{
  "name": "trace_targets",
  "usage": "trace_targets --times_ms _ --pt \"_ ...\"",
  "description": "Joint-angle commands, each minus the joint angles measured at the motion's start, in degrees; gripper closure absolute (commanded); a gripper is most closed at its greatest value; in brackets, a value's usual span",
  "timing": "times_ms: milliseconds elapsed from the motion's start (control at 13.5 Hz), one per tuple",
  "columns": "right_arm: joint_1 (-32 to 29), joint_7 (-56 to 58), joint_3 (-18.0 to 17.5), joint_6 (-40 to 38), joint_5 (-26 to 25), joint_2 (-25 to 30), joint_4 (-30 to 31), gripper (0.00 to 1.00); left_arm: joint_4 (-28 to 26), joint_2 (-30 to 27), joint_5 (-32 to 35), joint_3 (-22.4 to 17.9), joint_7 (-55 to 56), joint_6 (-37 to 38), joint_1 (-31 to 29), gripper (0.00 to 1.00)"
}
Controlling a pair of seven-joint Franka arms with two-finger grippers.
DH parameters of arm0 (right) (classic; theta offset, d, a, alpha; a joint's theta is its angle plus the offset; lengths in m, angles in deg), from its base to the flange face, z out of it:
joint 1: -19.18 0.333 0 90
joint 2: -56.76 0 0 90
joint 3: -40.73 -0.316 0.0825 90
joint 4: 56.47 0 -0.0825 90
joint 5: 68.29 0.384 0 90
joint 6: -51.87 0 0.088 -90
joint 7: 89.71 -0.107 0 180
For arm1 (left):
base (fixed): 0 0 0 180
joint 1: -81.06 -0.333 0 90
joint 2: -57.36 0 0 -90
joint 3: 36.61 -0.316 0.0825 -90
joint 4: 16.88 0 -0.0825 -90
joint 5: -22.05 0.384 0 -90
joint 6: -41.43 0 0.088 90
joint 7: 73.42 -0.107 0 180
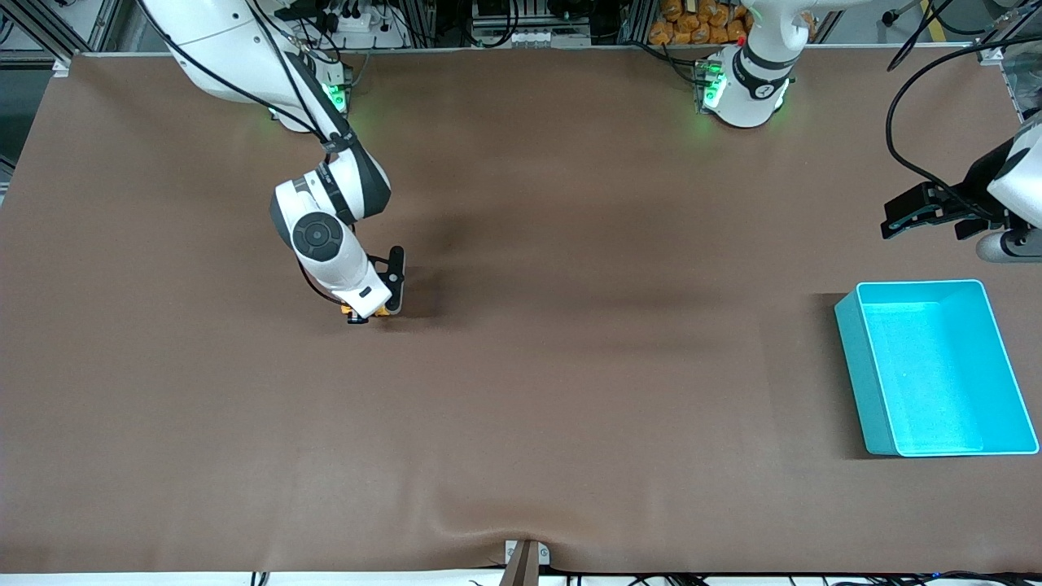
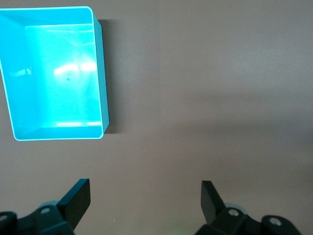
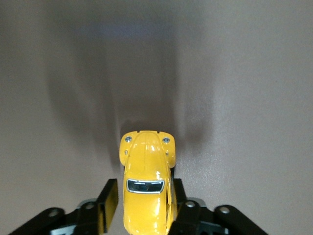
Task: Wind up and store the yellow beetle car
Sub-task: 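Drag the car backward along the table with the right gripper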
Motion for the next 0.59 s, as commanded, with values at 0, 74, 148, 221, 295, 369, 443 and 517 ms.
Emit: trace_targets --times_ms 0,74,148,221,295,369,443,517 --pt "-1.19 -0.07 -0.38 1.18 -1.47 -0.66 0.27 0.63 0.42 0.52 1.46 0.26 -0.27 -0.27 -0.14 0.00" --pt "-1.19 -0.16 -0.38 1.09 -1.47 -0.83 0.27 0.70 0.42 0.52 1.46 0.26 -0.27 -0.18 -0.05 0.00" --pt "-1.36 -0.07 -0.30 1.09 -1.47 -1.01 0.27 0.74 0.51 0.60 1.46 0.34 -0.27 -0.27 0.04 0.00" --pt "-2.06 -0.07 -0.30 1.09 -1.47 -1.01 0.36 0.76 0.51 0.60 1.37 0.34 -0.18 -0.27 0.13 0.00" --pt "-2.59 -0.07 -0.12 1.09 -1.56 -1.10 0.36 0.79 0.51 0.60 1.37 0.34 -0.18 -0.18 0.22 0.00" --pt "-2.68 -0.07 -0.03 1.09 -2.08 -1.01 0.36 0.81 0.51 0.60 1.37 0.34 -0.18 -0.27 0.30 0.00" --pt "-2.94 -0.07 -0.03 0.74 -2.52 -1.10 0.36 0.84 0.51 0.60 1.37 0.34 -0.18 -0.27 0.30 0.00" --pt "-3.29 -0.07 -0.03 0.74 -2.61 -1.10 0.62 0.84 0.51 0.60 1.37 0.43 -0.18 -0.18 0.30 0.00"
